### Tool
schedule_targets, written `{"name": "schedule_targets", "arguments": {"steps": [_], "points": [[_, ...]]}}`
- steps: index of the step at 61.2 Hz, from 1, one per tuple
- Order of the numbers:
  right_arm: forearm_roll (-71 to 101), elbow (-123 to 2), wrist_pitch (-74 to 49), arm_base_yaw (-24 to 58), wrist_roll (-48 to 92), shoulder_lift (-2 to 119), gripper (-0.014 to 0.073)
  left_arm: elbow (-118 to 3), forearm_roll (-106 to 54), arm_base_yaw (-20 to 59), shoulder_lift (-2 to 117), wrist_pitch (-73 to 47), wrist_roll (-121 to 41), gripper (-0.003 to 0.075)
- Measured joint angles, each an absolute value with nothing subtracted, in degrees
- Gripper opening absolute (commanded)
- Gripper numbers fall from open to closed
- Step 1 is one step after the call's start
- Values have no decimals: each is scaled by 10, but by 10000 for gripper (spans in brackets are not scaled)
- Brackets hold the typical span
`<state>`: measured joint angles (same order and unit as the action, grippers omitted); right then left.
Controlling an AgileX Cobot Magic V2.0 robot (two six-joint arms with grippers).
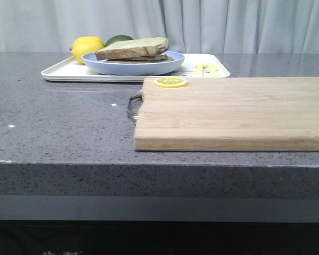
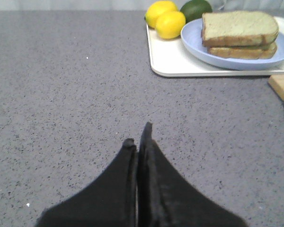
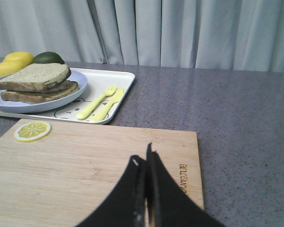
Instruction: Place bread and move sandwich to tray
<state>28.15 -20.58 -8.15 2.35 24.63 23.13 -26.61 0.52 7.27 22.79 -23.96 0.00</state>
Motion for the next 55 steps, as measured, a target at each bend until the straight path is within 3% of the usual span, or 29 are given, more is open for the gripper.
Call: {"name": "schedule_targets", "arguments": {"steps": [12,55], "points": [[282,-206,-81,24,246,231,-59,-245,-11,73,147,-227,3,-19],[282,-206,-81,24,246,231,-59,-233,-14,71,133,-202,3,-19]]}}
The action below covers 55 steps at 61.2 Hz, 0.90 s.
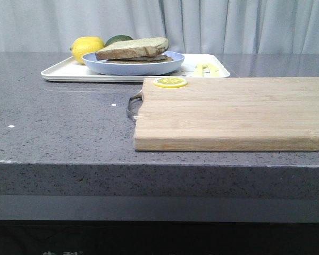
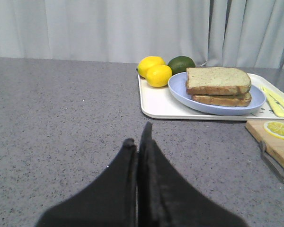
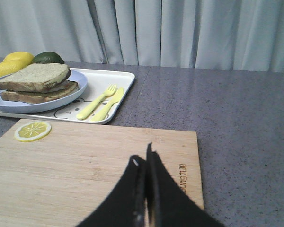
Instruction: Place bread and move sandwich to tray
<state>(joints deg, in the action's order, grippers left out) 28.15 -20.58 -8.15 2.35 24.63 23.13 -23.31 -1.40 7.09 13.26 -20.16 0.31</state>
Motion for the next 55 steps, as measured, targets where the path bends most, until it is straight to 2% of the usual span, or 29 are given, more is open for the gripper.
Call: {"name": "schedule_targets", "arguments": {"steps": [19,38,55], "points": [[282,-206,-81,24,246,231,-59,-106,-14,6,1,-133,3,-19],[282,-206,-83,24,246,231,-59,-1,-15,-12,-2,-123,3,-19],[282,-206,-83,24,246,231,-59,2,-17,-12,-2,-133,3,-19]]}}
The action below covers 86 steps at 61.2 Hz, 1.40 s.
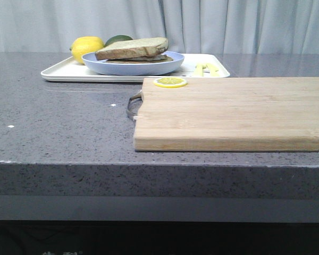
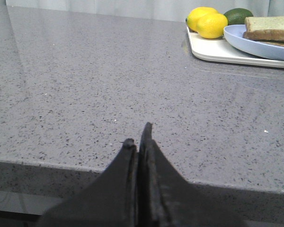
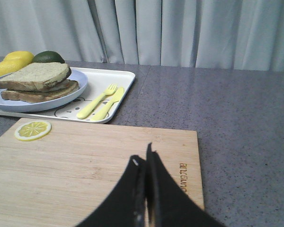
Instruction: Place bread and move sandwich to tray
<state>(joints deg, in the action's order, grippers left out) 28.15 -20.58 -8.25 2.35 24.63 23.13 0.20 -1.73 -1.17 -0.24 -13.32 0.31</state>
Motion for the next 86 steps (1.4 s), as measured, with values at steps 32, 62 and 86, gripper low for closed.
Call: {"name": "schedule_targets", "arguments": {"steps": [32,62,86], "points": [[282,-206,-83,24,246,231,-59,2,-17,-12,-2,-134,3,-19],[249,-194,-73,28,227,230,-59,2,-17,-12,-2,-136,3,-19],[57,-95,-43,28,40,140,-59,2,-17,-12,-2,-137,3,-19]]}}
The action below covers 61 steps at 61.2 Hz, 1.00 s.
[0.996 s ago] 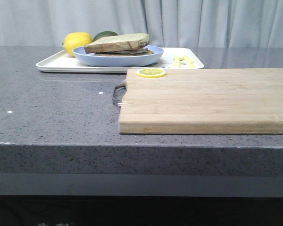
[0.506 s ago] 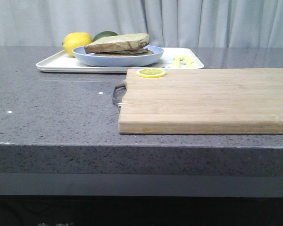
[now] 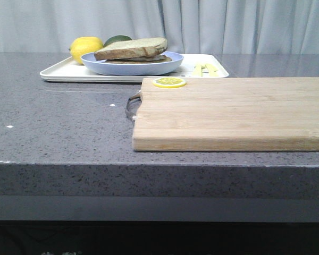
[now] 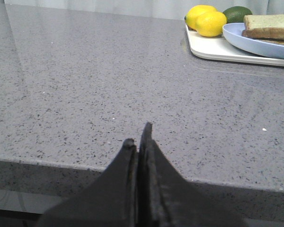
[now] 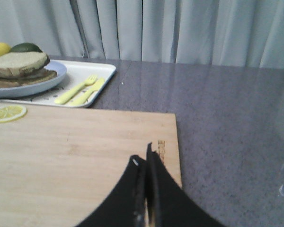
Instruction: Place bread and move sandwich to tray
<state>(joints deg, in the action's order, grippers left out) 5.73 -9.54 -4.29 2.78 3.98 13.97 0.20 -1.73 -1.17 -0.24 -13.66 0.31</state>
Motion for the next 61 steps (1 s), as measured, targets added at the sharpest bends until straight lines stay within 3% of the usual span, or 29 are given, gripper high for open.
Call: {"name": "schedule_targets", "arguments": {"steps": [12,22,61], "points": [[61,4,-42,28,38,56,-59,2,-17,-12,-2,-137,3,-19],[70,15,-66,28,38,-1,-59,2,-17,-12,-2,-138,3,-19],[71,15,-81,28,36,-5,-59,2,-17,-12,-2,-139,3,-19]]}}
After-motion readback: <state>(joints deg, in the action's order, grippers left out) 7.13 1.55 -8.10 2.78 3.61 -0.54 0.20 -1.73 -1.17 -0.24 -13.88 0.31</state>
